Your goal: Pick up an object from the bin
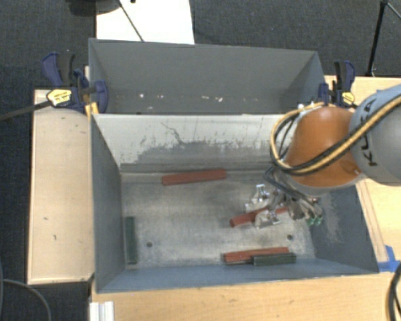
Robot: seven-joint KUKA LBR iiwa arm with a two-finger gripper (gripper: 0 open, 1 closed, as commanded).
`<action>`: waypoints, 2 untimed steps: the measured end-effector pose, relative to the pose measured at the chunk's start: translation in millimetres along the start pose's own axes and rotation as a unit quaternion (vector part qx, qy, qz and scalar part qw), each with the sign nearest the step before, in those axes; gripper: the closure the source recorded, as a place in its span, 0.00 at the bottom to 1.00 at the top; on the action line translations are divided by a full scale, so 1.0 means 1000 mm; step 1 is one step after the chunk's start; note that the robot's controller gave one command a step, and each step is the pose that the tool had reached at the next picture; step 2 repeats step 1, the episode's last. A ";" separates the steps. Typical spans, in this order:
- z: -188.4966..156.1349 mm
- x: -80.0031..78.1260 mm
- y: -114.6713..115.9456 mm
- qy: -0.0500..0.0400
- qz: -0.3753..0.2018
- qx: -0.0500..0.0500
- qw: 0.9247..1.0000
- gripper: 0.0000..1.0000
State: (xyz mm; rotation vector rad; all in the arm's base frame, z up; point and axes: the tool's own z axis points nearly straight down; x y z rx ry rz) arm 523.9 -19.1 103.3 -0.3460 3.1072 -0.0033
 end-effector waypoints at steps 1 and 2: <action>-0.143 -0.046 -0.017 0.003 -0.002 -0.001 1.000 1.00; -0.143 -0.046 -0.017 0.003 -0.002 -0.001 1.000 1.00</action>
Offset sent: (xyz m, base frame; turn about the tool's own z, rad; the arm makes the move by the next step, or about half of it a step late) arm 0.0000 0.0000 0.0000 0.0000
